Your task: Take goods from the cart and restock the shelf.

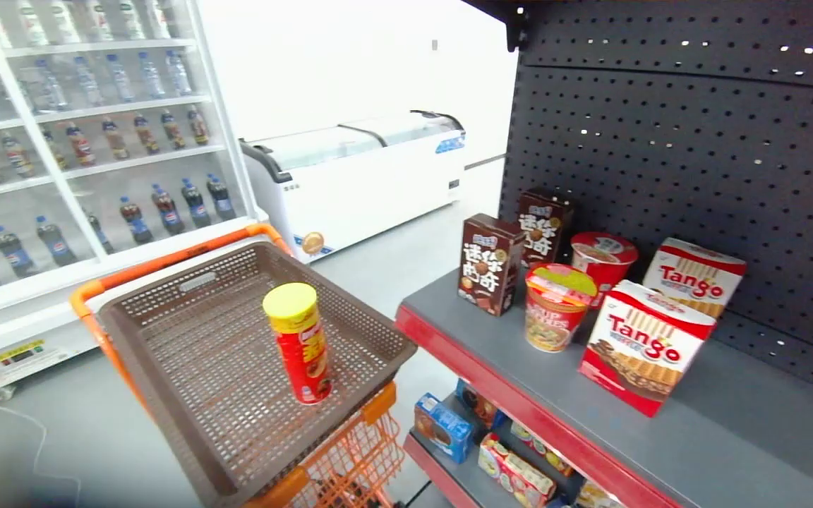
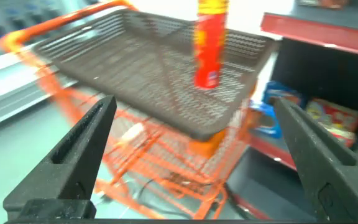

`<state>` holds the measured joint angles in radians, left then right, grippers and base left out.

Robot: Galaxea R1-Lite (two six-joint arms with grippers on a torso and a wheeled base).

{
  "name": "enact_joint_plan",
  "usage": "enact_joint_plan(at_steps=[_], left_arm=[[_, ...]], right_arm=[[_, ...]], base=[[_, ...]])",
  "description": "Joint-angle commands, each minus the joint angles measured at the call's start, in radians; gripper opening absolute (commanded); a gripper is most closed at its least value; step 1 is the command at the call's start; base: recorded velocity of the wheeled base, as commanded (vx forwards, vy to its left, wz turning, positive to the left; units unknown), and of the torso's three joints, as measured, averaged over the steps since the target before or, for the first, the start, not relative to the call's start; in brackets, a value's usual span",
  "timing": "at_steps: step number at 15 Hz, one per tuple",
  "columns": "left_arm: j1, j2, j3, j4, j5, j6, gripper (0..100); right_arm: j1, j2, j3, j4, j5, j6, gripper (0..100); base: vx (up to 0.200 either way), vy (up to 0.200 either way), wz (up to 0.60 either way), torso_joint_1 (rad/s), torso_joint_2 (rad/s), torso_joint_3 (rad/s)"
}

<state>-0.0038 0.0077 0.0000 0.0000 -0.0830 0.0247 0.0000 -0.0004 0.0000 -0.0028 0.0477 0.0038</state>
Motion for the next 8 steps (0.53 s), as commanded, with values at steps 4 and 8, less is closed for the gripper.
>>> enact_joint_plan(at_steps=[4, 8], left_arm=[[0.001, 0.002, 0.000, 0.000, 0.003, 0.000, 100], [-0.015, 0.262, -0.334, 0.086, 0.003, 0.073, 100]], right_arm=[[0.000, 0.000, 0.000, 0.000, 0.000, 0.001, 100], [0.000, 0.000, 0.000, 0.000, 0.001, 0.001, 100]], base=[[0.000, 0.000, 0.00, 0.000, 0.00, 0.000], [0.000, 0.000, 0.00, 0.000, 0.00, 0.000]])
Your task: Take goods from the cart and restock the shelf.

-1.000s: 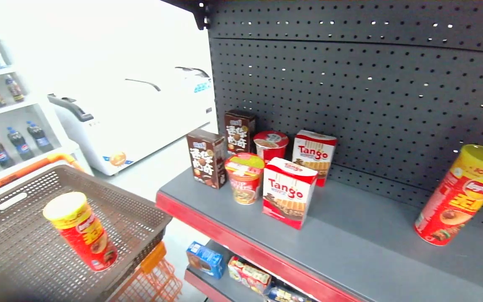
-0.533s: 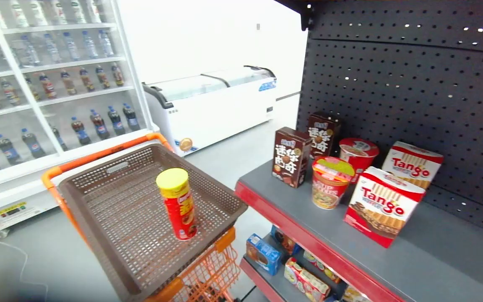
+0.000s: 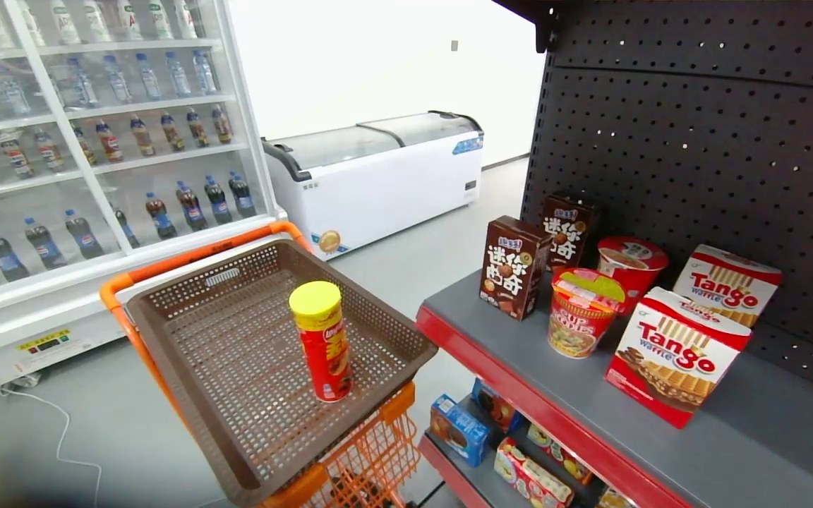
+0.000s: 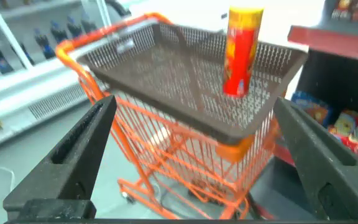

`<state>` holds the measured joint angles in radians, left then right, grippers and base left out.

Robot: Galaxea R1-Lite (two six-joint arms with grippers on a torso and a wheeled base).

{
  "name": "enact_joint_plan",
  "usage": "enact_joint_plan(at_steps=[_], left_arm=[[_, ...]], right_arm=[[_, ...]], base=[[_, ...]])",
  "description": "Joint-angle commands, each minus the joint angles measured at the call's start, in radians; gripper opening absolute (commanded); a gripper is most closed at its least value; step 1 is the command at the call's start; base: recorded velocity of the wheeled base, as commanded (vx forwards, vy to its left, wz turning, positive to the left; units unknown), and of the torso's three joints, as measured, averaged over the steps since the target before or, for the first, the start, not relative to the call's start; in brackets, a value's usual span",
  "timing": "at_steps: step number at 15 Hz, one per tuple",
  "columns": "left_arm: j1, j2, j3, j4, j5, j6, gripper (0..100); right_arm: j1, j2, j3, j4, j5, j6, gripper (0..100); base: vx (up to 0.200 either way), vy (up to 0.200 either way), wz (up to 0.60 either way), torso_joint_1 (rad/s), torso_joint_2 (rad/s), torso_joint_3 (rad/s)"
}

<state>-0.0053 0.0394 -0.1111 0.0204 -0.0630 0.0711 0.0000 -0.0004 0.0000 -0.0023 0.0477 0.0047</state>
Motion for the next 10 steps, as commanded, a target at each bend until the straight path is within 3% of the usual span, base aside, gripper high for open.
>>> enact_joint_plan(at_steps=[1, 5, 6, 8, 10], left_arm=[[-0.022, 0.329, -0.285, 0.075, -0.040, 0.027, 100], [-0.031, 0.660, -0.338, -0.063, -0.063, 0.042, 100], [-0.073, 0.795, -0.337, -0.142, -0.083, 0.046, 100], [-0.104, 0.962, -0.335, -0.251, -0.090, 0.041, 100], [-0.173, 1.134, -0.338, -0.355, -0.098, 0.019, 100]], right_arm=[[0.000, 0.000, 0.000, -0.001, 0.000, 0.000, 100], [0.000, 0.000, 0.000, -0.001, 0.000, 0.000, 100], [0.000, 0.000, 0.000, -0.001, 0.000, 0.000, 100], [0.000, 0.000, 0.000, -0.001, 0.000, 0.000, 100], [0.000, 0.000, 0.000, -0.001, 0.000, 0.000, 100]], base=[[0.000, 0.000, 0.00, 0.000, 0.00, 0.000], [0.000, 0.000, 0.00, 0.000, 0.00, 0.000], [0.000, 0.000, 0.00, 0.000, 0.00, 0.000], [0.000, 0.000, 0.00, 0.000, 0.00, 0.000], [0.000, 0.000, 0.00, 0.000, 0.00, 0.000]])
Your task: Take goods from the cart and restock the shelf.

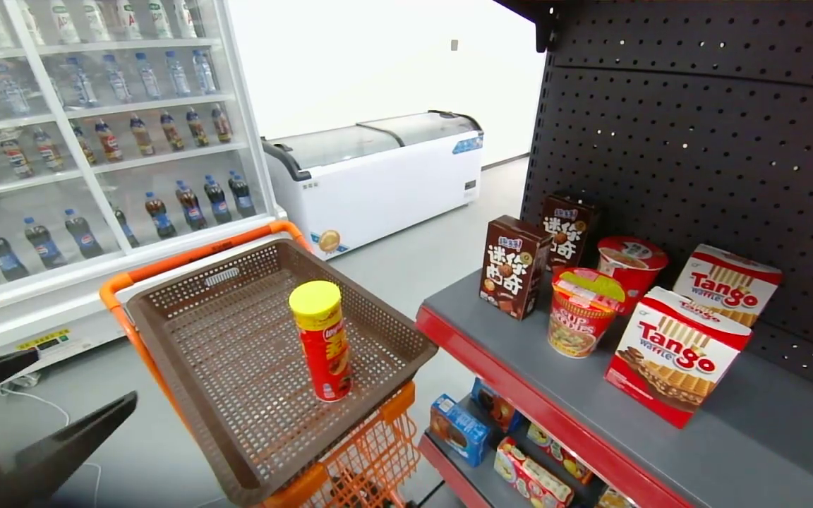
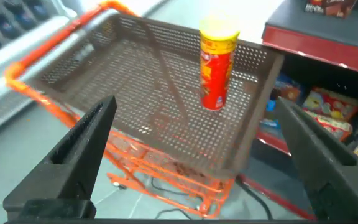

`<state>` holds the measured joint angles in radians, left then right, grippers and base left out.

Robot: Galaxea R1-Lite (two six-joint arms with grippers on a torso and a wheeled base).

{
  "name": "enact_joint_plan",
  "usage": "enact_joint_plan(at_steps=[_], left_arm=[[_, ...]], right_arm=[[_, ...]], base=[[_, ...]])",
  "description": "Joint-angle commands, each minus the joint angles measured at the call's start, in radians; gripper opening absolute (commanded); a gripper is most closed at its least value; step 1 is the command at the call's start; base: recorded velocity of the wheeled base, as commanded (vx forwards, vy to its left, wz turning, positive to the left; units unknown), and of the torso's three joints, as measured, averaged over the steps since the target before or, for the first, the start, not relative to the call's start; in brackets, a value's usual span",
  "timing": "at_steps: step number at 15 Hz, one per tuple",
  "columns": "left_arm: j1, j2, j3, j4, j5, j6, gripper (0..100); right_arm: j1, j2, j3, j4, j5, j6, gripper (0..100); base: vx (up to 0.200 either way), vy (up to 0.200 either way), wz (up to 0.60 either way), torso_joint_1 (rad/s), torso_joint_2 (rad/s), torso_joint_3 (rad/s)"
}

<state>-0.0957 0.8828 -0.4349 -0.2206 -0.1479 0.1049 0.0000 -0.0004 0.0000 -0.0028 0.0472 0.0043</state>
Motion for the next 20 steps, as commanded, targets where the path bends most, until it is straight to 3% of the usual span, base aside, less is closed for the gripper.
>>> enact_joint_plan(at_steps=[1, 3, 5, 11, 20], left_arm=[[-0.088, 0.394, -0.018, -0.195, -0.016, -0.025, 100], [-0.087, 0.486, -0.025, -0.249, -0.018, -0.025, 100], [-0.090, 0.739, -0.088, -0.434, -0.019, -0.030, 100], [-0.108, 1.036, -0.254, -0.563, -0.019, -0.030, 100], [-0.185, 1.159, -0.327, -0.562, -0.015, -0.031, 100]], right_arm=[[0.000, 0.000, 0.000, 0.000, 0.000, 0.000, 100], [-0.002, 0.000, 0.000, 0.000, 0.000, 0.000, 100], [0.000, 0.000, 0.000, 0.000, 0.000, 0.000, 100], [0.000, 0.000, 0.000, 0.000, 0.000, 0.000, 100], [-0.002, 0.000, 0.000, 0.000, 0.000, 0.000, 100]], base=[[0.000, 0.000, 0.00, 0.000, 0.00, 0.000], [0.000, 0.000, 0.00, 0.000, 0.00, 0.000], [0.000, 0.000, 0.00, 0.000, 0.00, 0.000], [0.000, 0.000, 0.00, 0.000, 0.00, 0.000], [0.000, 0.000, 0.00, 0.000, 0.00, 0.000]])
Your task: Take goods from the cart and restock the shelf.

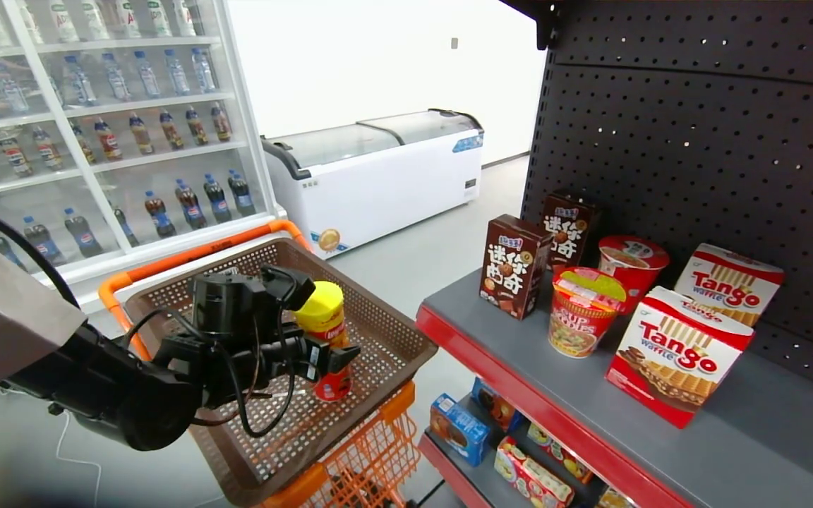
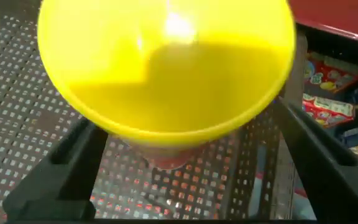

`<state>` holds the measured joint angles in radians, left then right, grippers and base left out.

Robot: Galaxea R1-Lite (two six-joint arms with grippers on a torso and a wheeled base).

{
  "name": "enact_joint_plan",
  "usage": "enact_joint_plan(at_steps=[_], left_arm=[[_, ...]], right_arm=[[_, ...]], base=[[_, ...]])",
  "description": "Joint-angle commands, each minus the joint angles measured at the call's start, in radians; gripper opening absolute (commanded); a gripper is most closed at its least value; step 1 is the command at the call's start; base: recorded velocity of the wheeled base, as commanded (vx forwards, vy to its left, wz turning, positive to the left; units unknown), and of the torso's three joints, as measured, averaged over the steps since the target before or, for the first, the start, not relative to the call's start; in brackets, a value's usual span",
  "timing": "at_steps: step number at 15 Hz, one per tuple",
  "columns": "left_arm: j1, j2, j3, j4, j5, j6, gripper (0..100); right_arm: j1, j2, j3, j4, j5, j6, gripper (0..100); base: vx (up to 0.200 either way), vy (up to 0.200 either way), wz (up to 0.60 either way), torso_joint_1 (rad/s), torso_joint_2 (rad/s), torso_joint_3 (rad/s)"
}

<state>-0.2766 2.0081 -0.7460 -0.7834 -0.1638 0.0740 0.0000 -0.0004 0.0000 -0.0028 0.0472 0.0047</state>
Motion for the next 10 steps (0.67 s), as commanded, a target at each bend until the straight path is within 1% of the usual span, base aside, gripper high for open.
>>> enact_joint_plan(at_steps=[1, 3, 4, 6, 8, 9, 10], left_arm=[[-0.003, 0.058, -0.033, 0.003, 0.006, 0.007, 100], [0.000, 0.093, -0.067, 0.001, 0.030, 0.012, 100], [0.000, 0.107, -0.075, 0.001, 0.033, 0.012, 100], [0.008, 0.159, -0.131, -0.002, 0.055, 0.015, 100], [0.013, 0.186, -0.168, 0.004, 0.058, 0.024, 100], [0.017, 0.187, -0.182, 0.004, 0.056, 0.035, 0], [0.014, 0.189, -0.208, 0.009, 0.063, 0.035, 0]], right_arm=[[0.000, 0.000, 0.000, 0.000, 0.000, 0.000, 100], [0.000, 0.000, 0.000, 0.000, 0.000, 0.000, 100], [0.000, 0.000, 0.000, 0.000, 0.000, 0.000, 100], [0.000, 0.000, 0.000, 0.000, 0.000, 0.000, 100], [0.000, 0.000, 0.000, 0.000, 0.000, 0.000, 100], [0.000, 0.000, 0.000, 0.000, 0.000, 0.000, 100], [0.000, 0.000, 0.000, 0.000, 0.000, 0.000, 100]], base=[[0.000, 0.000, 0.00, 0.000, 0.00, 0.000], [0.000, 0.000, 0.00, 0.000, 0.00, 0.000], [0.000, 0.000, 0.00, 0.000, 0.00, 0.000], [0.000, 0.000, 0.00, 0.000, 0.00, 0.000], [0.000, 0.000, 0.00, 0.000, 0.00, 0.000], [0.000, 0.000, 0.00, 0.000, 0.00, 0.000], [0.000, 0.000, 0.00, 0.000, 0.00, 0.000]])
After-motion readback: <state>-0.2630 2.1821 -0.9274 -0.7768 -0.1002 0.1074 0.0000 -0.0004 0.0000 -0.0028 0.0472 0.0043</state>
